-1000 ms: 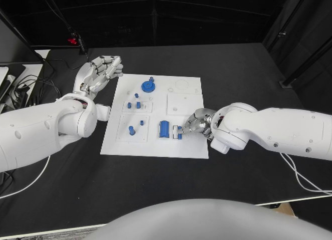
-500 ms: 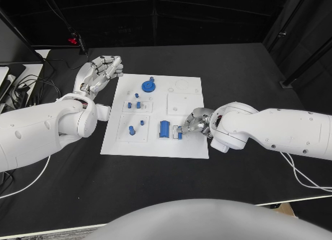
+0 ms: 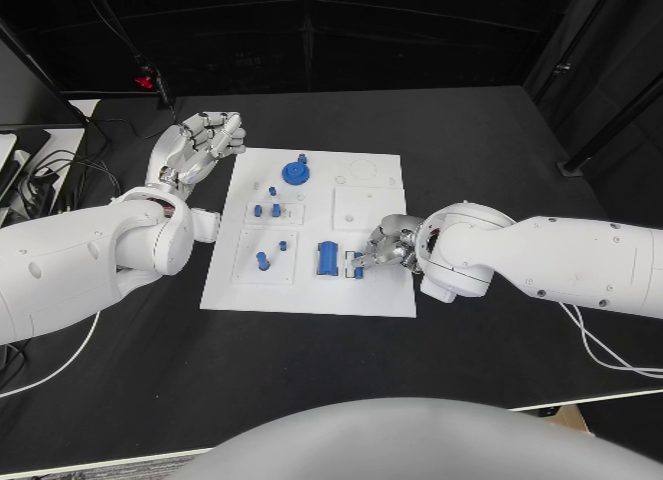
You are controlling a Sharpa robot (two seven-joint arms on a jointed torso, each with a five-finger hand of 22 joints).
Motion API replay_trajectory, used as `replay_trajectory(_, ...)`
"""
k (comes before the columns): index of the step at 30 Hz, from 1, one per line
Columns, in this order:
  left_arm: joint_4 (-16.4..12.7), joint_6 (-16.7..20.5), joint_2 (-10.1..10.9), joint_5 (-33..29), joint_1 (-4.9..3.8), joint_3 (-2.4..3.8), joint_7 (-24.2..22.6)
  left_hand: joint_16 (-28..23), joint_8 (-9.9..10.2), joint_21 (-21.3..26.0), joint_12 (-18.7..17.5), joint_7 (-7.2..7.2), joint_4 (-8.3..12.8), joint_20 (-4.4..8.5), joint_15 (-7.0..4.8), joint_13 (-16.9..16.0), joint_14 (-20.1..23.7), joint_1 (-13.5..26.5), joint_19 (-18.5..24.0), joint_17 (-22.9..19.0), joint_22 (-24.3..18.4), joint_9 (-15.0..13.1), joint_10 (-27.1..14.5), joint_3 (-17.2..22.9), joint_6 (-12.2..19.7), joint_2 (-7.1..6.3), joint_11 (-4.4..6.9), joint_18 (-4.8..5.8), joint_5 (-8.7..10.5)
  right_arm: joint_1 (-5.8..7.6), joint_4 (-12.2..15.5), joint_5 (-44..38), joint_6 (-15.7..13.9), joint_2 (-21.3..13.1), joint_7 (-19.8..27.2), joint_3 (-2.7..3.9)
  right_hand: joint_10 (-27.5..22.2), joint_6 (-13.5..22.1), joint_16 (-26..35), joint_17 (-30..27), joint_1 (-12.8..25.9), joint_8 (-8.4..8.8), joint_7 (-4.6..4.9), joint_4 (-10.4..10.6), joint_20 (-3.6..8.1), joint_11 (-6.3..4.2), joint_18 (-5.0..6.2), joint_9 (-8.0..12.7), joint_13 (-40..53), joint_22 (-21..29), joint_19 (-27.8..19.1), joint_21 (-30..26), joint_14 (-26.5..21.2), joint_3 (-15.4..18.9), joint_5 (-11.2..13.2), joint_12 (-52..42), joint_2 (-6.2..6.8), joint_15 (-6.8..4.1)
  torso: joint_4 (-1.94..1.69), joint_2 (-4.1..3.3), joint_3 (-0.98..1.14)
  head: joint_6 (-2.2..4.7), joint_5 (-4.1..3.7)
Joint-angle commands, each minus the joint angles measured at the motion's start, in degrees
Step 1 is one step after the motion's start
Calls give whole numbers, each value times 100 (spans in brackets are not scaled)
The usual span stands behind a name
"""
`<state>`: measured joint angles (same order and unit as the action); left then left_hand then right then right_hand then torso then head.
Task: Assemble the parts on the task board
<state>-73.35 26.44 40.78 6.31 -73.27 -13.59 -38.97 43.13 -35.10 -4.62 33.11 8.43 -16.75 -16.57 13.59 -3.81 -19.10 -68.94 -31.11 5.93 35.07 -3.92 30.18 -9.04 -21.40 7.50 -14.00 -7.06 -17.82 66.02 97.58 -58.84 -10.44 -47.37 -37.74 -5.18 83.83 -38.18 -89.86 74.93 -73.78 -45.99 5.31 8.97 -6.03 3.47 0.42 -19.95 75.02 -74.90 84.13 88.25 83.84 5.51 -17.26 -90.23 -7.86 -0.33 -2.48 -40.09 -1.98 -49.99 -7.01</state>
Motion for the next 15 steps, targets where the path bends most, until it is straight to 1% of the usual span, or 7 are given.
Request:
replay_trajectory(1, -8, -51, -1, -7, -9, 6, -182, 29, -25, -30, 24, 806, 4, 1, -10, 7, 47, -68, 29, -6, -7, 9, -48, -43, 40, -2, 2, 45, -23, -72, -11, -177, 421, 8, -528, -69, 617, 275, -14, 1507, -99, 15, 195, -43, 48, -38, -2, 54, 1498, -1451, 506, 35, 616, -57, 53, 23, 19, -40, -1, -1, 0, -1, -1)
replay_trajectory(5, -8, -55, -1, -7, -9, 6, -178, 35, -29, -30, 29, 805, 4, 1, -10, 7, 46, -71, 31, -11, -8, 8, -45, -46, 40, 3, 2, 45, -23, -72, 5, -212, 386, -2, -523, -69, 617, 312, -14, 1507, -169, 36, 199, -113, 48, -34, 0, 60, 1498, -1450, 503, 31, 616, -135, 71, 23, 29, -39, 1, -2, 2, -1, 2)
replay_trajectory(12, -13, -63, 0, -7, -9, 6, -173, 35, -29, -30, 29, 805, 4, 1, -10, 7, 46, -71, 31, -11, -8, 8, -45, -46, 40, 3, 2, 45, -23, -73, 70, -235, 304, -88, -516, -69, 617, 391, -14, 1507, -183, 84, 211, -148, 46, -26, 3, 80, 1498, -1445, 497, 20, 616, -194, 87, 23, 52, -35, -1, -7, 5, -1, 9)
replay_trajectory(15, -11, -64, 4, -7, -9, 6, -172, 35, -29, -30, 29, 805, 4, 1, -10, 7, 46, -71, 31, -11, -8, 8, -45, -46, 40, 3, 2, 45, -23, -73, 92, -239, 266, -133, -511, -69, 617, 439, -14, 1507, -172, 117, 223, -152, 42, -17, 4, 95, 1498, -1443, 494, 15, 616, -217, 92, 23, 60, -28, 8, 0, 4, -1, 17)
